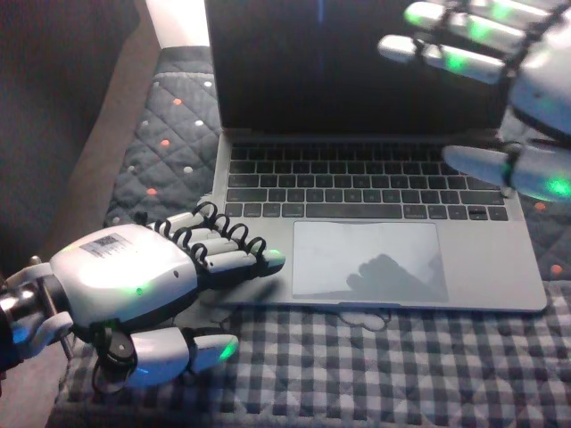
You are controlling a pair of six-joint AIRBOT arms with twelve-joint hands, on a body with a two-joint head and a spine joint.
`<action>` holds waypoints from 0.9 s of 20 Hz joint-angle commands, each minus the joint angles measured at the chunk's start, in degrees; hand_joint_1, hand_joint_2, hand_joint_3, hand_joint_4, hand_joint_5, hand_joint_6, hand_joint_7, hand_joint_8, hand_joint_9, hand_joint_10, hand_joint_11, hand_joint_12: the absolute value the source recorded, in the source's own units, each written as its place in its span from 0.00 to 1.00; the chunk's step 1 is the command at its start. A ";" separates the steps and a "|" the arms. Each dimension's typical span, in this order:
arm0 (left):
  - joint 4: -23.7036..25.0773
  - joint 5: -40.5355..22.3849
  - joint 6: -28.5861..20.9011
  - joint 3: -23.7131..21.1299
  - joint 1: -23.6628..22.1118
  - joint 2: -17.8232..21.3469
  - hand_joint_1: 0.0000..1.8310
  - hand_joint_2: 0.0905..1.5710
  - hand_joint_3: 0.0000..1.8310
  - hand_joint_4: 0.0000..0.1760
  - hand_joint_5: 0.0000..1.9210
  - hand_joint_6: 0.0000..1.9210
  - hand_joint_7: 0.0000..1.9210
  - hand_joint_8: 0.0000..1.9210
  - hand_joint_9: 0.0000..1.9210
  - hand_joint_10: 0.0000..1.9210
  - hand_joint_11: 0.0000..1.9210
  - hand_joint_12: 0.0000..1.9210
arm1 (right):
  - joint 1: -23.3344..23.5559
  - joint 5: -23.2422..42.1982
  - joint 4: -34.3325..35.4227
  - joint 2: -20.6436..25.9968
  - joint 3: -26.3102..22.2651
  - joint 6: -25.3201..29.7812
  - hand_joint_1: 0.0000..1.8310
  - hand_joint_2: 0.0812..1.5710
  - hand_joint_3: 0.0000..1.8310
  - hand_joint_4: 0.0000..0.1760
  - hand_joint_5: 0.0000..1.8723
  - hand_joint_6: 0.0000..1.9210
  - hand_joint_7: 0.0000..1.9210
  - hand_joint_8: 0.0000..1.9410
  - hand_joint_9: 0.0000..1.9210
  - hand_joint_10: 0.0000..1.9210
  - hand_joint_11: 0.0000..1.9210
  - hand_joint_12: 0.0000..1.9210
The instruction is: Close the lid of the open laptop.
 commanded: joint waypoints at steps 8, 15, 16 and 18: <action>1.07 -4.30 -1.85 0.44 -0.07 -1.07 0.20 0.90 0.00 0.15 0.08 0.00 0.08 0.00 0.06 0.02 0.00 0.13 | 16.32 -5.57 10.52 -2.50 3.18 -19.62 0.06 0.89 0.00 0.56 0.00 0.00 0.00 0.00 0.00 0.00 0.00 0.00; 2.11 -5.10 -3.70 1.04 -0.18 -2.33 0.20 0.90 0.00 0.29 0.08 0.00 0.08 0.00 0.07 0.01 0.00 0.08 | 19.17 -12.18 31.19 -6.73 10.61 -34.81 0.20 0.91 0.00 0.00 0.00 0.00 0.00 0.00 0.00 0.00 0.00 0.00; 2.12 -5.39 -3.96 1.04 -0.17 -2.32 0.21 0.90 0.00 0.28 0.07 0.00 0.08 0.00 0.06 0.01 0.00 0.07 | 19.17 -12.65 32.04 -6.97 11.30 -34.81 0.22 0.90 0.00 0.00 0.00 0.00 0.00 0.00 0.00 0.00 0.00 0.00; 2.12 -5.40 -4.16 1.02 -0.11 -2.33 0.16 0.91 0.00 0.25 0.07 0.00 0.07 0.00 0.07 0.01 0.00 0.11 | 19.16 -13.15 32.87 -7.36 12.00 -34.80 0.28 0.86 0.00 0.01 0.00 0.00 0.00 0.00 0.00 0.00 0.00 0.00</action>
